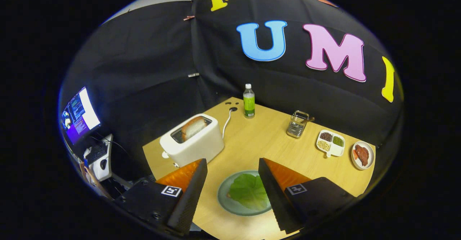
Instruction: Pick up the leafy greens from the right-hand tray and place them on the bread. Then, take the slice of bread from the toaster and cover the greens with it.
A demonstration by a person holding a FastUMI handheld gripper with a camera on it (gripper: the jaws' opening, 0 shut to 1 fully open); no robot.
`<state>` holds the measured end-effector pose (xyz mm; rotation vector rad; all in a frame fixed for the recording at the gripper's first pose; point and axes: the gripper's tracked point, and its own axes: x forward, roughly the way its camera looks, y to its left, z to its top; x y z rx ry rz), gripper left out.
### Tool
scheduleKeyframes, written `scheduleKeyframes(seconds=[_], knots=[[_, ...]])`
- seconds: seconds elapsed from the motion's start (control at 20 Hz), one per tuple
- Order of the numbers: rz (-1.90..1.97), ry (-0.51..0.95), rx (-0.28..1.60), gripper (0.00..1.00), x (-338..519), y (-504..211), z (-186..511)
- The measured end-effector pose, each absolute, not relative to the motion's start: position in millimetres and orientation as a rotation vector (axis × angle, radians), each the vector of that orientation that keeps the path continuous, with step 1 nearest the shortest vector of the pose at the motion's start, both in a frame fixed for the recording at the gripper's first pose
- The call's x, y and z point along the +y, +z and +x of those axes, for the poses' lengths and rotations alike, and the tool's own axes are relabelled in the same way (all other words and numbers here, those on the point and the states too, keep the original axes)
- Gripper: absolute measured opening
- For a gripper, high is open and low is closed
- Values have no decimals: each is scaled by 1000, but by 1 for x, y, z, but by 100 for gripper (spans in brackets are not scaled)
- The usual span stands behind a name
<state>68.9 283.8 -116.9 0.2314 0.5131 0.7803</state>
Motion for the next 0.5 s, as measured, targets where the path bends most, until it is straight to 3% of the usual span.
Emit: scheduleKeyframes(seconds=[0.5], knots=[[395,861,502,90,381,-35,81]])
